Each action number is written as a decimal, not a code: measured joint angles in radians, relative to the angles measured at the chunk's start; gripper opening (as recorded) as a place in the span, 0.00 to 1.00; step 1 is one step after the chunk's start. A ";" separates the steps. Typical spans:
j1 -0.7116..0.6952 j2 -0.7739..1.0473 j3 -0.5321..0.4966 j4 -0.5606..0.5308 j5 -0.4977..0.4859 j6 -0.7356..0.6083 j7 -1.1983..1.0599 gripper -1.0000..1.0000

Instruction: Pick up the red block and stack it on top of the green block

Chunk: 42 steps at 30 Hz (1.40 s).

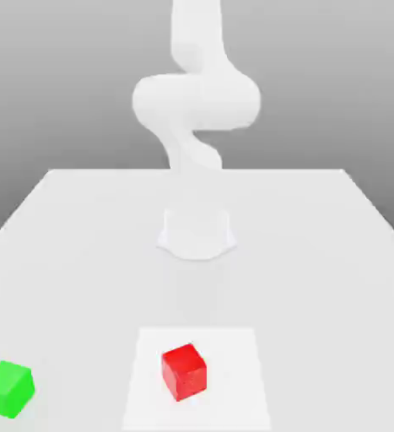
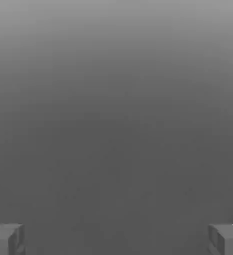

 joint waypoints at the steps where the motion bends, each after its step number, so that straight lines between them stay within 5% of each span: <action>1: 0.014 0.039 -0.014 -0.015 -0.001 0.019 -0.023 0.50; 16: 0.102 0.587 -0.122 -0.230 0.053 0.291 -0.394 0.50; 27: 0.056 0.983 -0.073 -0.289 0.104 0.551 -0.566 0.50; 28: 0.047 1.007 -0.063 -0.286 0.112 0.572 -0.572 0.00; 35: 0.046 1.007 -0.062 -0.286 0.110 0.570 -0.570 0.00; 42: 0.042 0.827 -0.131 -0.281 0.042 0.385 -0.477 0.00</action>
